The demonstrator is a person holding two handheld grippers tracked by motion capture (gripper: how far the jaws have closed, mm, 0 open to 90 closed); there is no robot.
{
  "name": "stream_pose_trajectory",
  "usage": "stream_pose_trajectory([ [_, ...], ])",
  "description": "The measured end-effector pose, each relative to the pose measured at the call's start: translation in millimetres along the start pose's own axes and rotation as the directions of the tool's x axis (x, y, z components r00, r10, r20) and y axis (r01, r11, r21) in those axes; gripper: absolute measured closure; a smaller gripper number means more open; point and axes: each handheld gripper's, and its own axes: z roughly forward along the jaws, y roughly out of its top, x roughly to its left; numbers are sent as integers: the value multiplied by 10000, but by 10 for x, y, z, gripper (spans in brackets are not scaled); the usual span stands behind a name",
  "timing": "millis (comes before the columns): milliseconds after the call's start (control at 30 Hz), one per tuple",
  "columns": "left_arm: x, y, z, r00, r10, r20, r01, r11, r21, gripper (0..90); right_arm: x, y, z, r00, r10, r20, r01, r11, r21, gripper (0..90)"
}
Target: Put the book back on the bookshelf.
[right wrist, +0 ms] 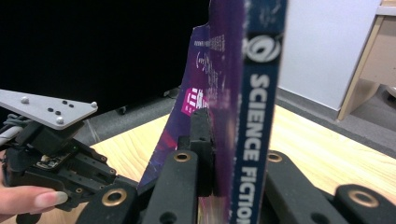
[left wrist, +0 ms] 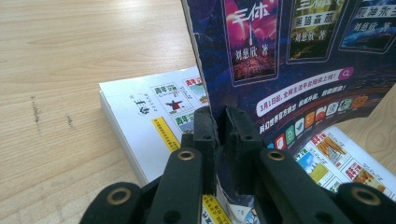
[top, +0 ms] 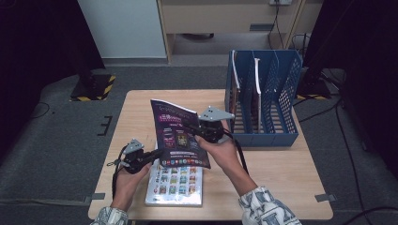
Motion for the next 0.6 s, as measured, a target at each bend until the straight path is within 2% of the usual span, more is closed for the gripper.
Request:
stream_pose_trajectory([
  [167,-3,4,-3,10000,41,1,-41,10000,-6,828,20,12,-17,9999,-161,-7,161,9999,30,780],
  [433,-5,11,-16,9999,153,-56,-154,9999,-71,828,11,106,-10,9997,-132,-183,133,9999,53,720],
  [600,0,13,-26,9999,154,-69,-155,9997,-164,829,-7,114,3,9992,105,-381,-107,9999,-42,654],
])
